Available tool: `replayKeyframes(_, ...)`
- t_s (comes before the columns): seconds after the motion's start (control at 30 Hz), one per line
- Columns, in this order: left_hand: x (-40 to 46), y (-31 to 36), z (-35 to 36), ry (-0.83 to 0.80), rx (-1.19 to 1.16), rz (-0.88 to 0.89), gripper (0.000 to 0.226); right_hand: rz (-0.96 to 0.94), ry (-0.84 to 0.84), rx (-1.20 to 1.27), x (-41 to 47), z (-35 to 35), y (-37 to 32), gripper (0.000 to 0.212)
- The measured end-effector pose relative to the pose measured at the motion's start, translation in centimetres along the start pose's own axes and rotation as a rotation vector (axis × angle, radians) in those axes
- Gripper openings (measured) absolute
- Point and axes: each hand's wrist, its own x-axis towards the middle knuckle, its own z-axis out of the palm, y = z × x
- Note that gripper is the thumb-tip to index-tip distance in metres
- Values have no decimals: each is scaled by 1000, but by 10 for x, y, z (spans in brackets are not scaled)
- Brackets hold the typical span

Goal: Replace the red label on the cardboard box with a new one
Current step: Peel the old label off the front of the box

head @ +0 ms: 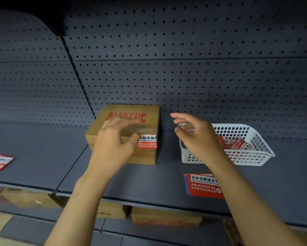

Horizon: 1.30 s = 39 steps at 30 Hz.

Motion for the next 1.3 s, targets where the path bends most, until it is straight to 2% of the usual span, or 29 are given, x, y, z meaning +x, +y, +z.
replayKeyframes(0.13, 2, -14, -1, -141, 33, 8, 41, -16, -65, -107, 4, 18, 8, 47)
replayKeyframes(0.2, 5, -23, 0, -183, 73, 25, 48, -92, -60, -127, 5, 27, 8, 42)
replayKeyframes(0.3, 8, -34, 2, -197, 132, 15, 52, -195, -53, -167, 6, 39, -1, 28)
replayKeyframes(0.43, 10, -40, 6, -195, 214, -23, 47, -254, -105, -350, 6, 54, -16, 28)
replayKeyframes(0.53, 12, -42, 4, -209, 237, -24, 44, -265, -120, -396, 8, 62, -18, 27)
replayKeyframes(0.93, 20, -49, 1, -209, 357, 12, 32, -337, -60, -272, 8, 71, -13, 3)
replayKeyframes(1.3, 20, -46, -1, -197, 405, -20, 28, -445, -86, -342, 10, 63, -6, 5)
